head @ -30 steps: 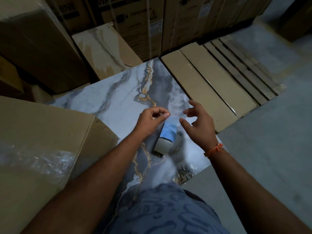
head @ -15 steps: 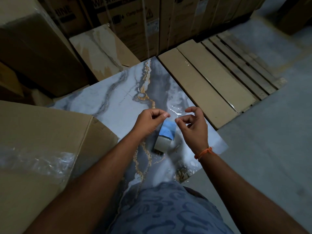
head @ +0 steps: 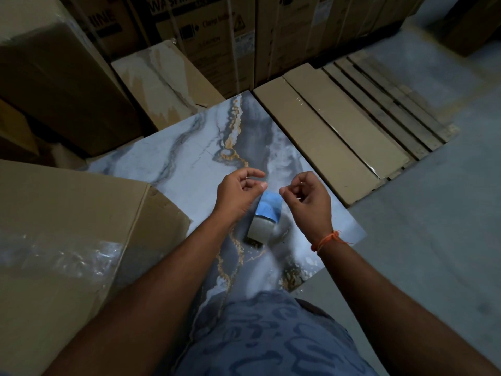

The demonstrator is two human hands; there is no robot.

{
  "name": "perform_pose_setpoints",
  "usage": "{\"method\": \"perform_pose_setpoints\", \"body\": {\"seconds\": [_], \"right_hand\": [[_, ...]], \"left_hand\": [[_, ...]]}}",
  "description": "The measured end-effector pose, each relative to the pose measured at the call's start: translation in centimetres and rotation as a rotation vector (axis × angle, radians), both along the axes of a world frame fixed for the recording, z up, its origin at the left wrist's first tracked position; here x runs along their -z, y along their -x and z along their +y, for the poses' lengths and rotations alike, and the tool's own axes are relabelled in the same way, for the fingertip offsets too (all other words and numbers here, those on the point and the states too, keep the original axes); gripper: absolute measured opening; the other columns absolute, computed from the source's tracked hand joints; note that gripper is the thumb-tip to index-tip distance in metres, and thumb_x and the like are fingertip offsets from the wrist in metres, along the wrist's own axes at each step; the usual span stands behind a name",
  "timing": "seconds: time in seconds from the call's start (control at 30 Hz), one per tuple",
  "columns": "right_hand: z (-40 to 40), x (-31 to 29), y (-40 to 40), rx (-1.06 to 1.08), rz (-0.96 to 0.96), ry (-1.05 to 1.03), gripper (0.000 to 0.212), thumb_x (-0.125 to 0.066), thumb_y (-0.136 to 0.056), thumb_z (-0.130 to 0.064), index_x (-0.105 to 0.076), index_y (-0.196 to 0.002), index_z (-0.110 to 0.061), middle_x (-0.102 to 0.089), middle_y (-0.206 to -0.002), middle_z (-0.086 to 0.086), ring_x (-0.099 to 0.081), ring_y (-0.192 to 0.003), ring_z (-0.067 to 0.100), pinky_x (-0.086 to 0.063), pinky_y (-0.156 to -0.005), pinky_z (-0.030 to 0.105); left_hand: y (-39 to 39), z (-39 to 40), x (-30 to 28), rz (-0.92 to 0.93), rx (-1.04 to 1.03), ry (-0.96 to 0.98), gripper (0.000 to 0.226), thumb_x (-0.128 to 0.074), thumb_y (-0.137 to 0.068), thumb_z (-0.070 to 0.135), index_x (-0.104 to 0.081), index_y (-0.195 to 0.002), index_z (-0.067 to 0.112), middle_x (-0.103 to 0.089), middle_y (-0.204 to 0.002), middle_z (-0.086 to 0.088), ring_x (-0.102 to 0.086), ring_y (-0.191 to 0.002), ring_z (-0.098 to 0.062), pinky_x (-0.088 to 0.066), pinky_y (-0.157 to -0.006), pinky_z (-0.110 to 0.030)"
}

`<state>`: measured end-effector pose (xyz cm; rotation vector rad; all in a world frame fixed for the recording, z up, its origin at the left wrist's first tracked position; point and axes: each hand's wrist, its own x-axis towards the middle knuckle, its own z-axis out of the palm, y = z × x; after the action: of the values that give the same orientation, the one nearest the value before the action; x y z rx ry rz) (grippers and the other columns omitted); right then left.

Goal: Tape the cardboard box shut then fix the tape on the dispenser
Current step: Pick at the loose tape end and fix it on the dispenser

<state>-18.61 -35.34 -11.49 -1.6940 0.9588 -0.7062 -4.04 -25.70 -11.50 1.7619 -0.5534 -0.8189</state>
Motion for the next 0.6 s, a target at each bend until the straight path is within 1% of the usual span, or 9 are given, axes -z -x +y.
{"method": "perform_pose_setpoints", "body": {"seconds": [0.07,0.13,0.23,0.33,0.37,0.4,0.47,0.5,0.6], "right_hand": [[0.10,-0.03,0.00,-0.021,0.060,0.065,0.014,-0.074,-0.085,-0.015,-0.062,-0.088,-0.024,-0.066,-0.071,-0.007,-0.064,-0.068,0.007,-0.049,-0.065,0.019],[0.22,-0.09,0.09,-0.041,0.105,0.112,0.011,-0.073,-0.086,-0.018,-0.069,-0.094,-0.025,-0.071,-0.074,-0.006,-0.067,-0.073,0.006,-0.044,-0.065,0.009],[0.31,-0.10,0.23,-0.085,0.174,0.168,0.023,-0.077,-0.081,-0.016,-0.074,-0.102,-0.023,-0.074,-0.083,-0.006,-0.066,-0.076,0.005,-0.040,-0.064,0.004],[0.54,-0.06,0.20,-0.089,0.247,0.232,0.028,-0.078,-0.079,-0.011,-0.075,-0.105,-0.022,-0.074,-0.089,-0.004,-0.060,-0.074,0.001,-0.039,-0.067,0.001],[0.60,-0.08,0.17,-0.084,0.256,0.250,0.028,-0.078,-0.079,-0.011,-0.076,-0.105,-0.021,-0.074,-0.089,-0.002,-0.060,-0.073,0.002,-0.041,-0.070,0.002],[0.68,-0.15,0.15,-0.081,0.264,0.267,0.028,-0.078,-0.080,-0.012,-0.076,-0.106,-0.020,-0.075,-0.090,-0.001,-0.060,-0.074,0.005,-0.046,-0.075,0.008],[0.83,-0.33,0.11,-0.087,0.282,0.308,0.027,-0.078,-0.081,-0.012,-0.077,-0.107,-0.018,-0.075,-0.091,0.002,-0.064,-0.078,0.015,-0.055,-0.079,0.029],[0.89,-0.41,0.08,-0.096,0.292,0.331,0.027,-0.079,-0.081,-0.013,-0.077,-0.107,-0.017,-0.075,-0.091,0.003,-0.065,-0.079,0.019,-0.056,-0.080,0.035],[0.95,-0.56,0.03,-0.112,0.327,0.377,0.025,-0.079,-0.082,-0.017,-0.077,-0.107,-0.017,-0.074,-0.091,0.003,-0.066,-0.082,0.022,-0.054,-0.081,0.040]], "left_hand": [[0.02,0.05,-0.06,-0.014,0.001,-0.012,0.017,-0.079,-0.086,0.017,-0.072,-0.095,0.028,-0.073,-0.078,0.000,-0.071,-0.084,-0.015,-0.056,-0.085,-0.032],[0.01,0.14,-0.06,-0.016,0.000,-0.015,0.016,-0.079,-0.085,0.017,-0.071,-0.093,0.028,-0.074,-0.080,-0.004,-0.070,-0.083,-0.015,-0.056,-0.083,-0.032],[0.01,0.21,-0.08,-0.020,0.004,-0.009,0.016,-0.079,-0.084,0.015,-0.071,-0.088,0.027,-0.074,-0.082,-0.003,-0.069,-0.081,-0.013,-0.055,-0.084,-0.033],[0.03,0.28,-0.09,-0.036,0.015,-0.008,0.016,-0.078,-0.084,0.013,-0.072,-0.084,0.027,-0.076,-0.086,-0.006,-0.069,-0.083,-0.012,-0.058,-0.091,-0.039],[0.05,0.30,-0.13,-0.036,0.014,-0.007,0.015,-0.078,-0.084,0.013,-0.072,-0.084,0.027,-0.077,-0.089,-0.009,-0.069,-0.084,-0.013,-0.058,-0.093,-0.042],[0.08,0.35,-0.18,-0.034,0.013,-0.007,0.015,-0.078,-0.084,0.013,-0.073,-0.084,0.027,-0.078,-0.090,-0.011,-0.070,-0.084,-0.014,-0.059,-0.095,-0.043],[0.12,0.43,-0.28,-0.030,0.011,-0.006,0.015,-0.077,-0.084,0.012,-0.074,-0.085,0.026,-0.078,-0.092,-0.014,-0.071,-0.086,-0.016,-0.059,-0.097,-0.046],[0.12,0.46,-0.32,-0.030,0.011,-0.006,0.015,-0.077,-0.084,0.010,-0.075,-0.085,0.025,-0.078,-0.092,-0.015,-0.071,-0.086,-0.017,-0.059,-0.097,-0.047],[0.14,0.61,-0.38,-0.034,0.022,-0.006,0.016,-0.076,-0.085,0.008,-0.076,-0.087,0.024,-0.078,-0.092,-0.015,-0.070,-0.084,-0.014,-0.059,-0.097,-0.047]]}}
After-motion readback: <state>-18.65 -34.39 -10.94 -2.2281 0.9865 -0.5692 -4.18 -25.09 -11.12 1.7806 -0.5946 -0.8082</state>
